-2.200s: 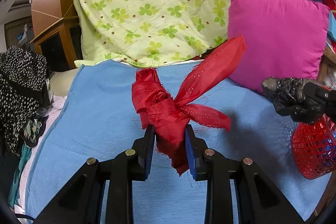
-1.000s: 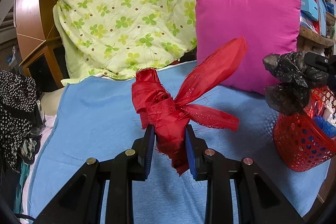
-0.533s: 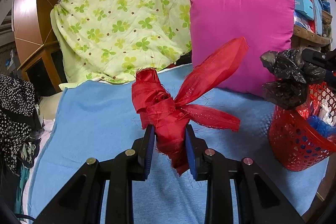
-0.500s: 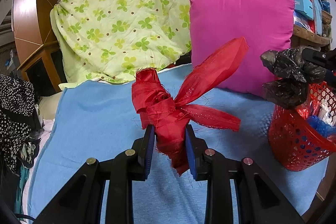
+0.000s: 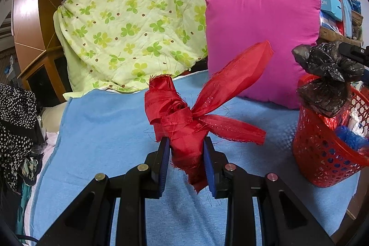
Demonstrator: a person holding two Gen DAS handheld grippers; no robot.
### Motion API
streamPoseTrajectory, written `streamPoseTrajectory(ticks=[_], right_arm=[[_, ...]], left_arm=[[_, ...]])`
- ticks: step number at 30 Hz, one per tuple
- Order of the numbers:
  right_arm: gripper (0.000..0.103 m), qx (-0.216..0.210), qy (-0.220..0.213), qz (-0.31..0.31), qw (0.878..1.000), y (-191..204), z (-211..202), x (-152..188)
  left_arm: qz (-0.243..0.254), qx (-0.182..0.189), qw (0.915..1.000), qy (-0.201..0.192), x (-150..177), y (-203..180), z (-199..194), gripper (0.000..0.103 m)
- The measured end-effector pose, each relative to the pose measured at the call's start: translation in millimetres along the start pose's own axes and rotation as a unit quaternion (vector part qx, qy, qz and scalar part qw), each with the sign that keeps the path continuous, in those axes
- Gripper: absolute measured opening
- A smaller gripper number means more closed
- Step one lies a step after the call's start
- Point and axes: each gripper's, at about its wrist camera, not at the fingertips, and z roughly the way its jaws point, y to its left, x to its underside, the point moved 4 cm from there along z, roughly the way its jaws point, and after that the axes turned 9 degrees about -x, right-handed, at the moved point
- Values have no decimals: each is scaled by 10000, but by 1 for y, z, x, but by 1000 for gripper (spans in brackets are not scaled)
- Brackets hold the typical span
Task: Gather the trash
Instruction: 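Lower the dark plastic ball into the red wastebasket with the right gripper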
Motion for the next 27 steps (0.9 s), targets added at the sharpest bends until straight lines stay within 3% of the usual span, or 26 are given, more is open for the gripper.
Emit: streamPoseTrajectory(ticks=[14, 27], right_arm=[[37, 159, -214, 188, 9995, -22, -26, -9], [37, 153, -472, 425, 9979, -43, -51, -20]], left_arm=[[-19, 529, 9984, -199, -4, -9, -23, 31], [-393, 880, 9934, -617, -37, -18, -73, 31]])
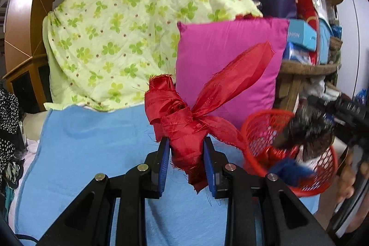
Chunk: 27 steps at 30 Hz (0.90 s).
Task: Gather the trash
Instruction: 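Lower the dark plastic ball into the red wastebasket with the right gripper, then move the red ribbon over the wastebasket with the left gripper and release it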
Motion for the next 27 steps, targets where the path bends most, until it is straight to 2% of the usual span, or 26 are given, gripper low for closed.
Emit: streamPoseTrajectory(ticks=[11, 27], right_arm=[[37, 34, -241, 235, 9994, -19, -18, -14], [37, 189, -511, 562, 9969, -57, -49, -30]], left_arm=[[377, 322, 9987, -132, -15, -54, -12, 31], [917, 496, 9945, 88, 4, -116, 1, 32]])
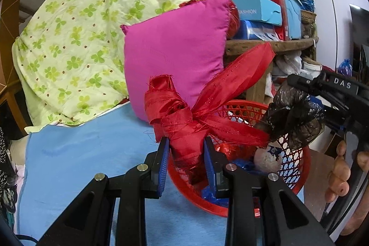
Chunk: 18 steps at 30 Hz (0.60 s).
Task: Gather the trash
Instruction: 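Move the red ribbon over the wastebasket with the left gripper and release it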
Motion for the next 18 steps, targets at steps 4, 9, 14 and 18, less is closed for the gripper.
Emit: streamPoseTrajectory(ticks=[4, 9, 14, 18], right_arm=[[37, 6, -20, 38, 10000, -5, -3, -3], [37, -13, 26, 35, 10000, -5, -2, -2], [38, -89, 83, 46, 9999, -3, 0, 0], [39, -135, 175, 79, 9997, -1, 4, 4]], left_arm=[[40, 52, 10000, 51, 1, -5, 4, 32], [43, 120, 9998, 141, 4, -11, 9, 32], [34, 236, 9994, 236, 8, -16, 13, 33], [87, 322, 9989, 338, 12, -18, 19, 47]])
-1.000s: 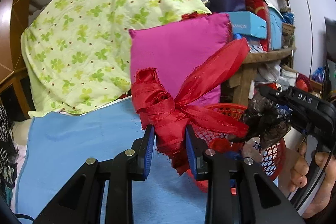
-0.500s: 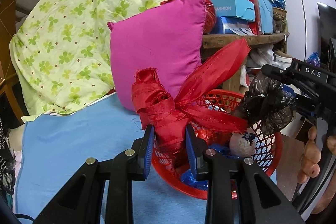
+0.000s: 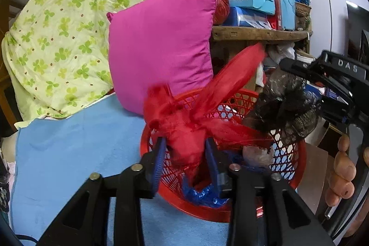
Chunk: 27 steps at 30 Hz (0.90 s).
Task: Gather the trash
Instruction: 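Move the red ribbon over the wastebasket with the left gripper and release it, then open the right gripper to drop the dark ball and withdraw both grippers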
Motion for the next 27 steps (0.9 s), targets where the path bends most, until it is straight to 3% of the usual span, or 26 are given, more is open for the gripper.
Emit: streamPoseTrajectory(ticks=[3, 4, 5, 9, 20, 27], right_arm=[[46, -18, 42, 10, 10000, 2, 3, 2], [66, -35, 15, 45, 10000, 2, 2, 2], [72, -43, -40, 74, 10000, 3, 1, 3], [72, -92, -7, 34, 10000, 8, 5, 4], [72, -188, 174, -105, 9996, 26, 23, 16], [72, -154, 301, -499, 9982, 52, 39, 31]], left_arm=[[54, -81, 9999, -40, 2, 0, 1, 63], [72, -98, 9999, -54, 2, 0, 0, 65], [81, -96, 9999, -61, 3, 1, 0, 69], [116, -168, 9998, -69, 7, 6, -1, 76], [126, -453, 9989, -10, 21, 40, -4, 82], [-15, -587, 9983, 53, 35, 73, -8, 83]])
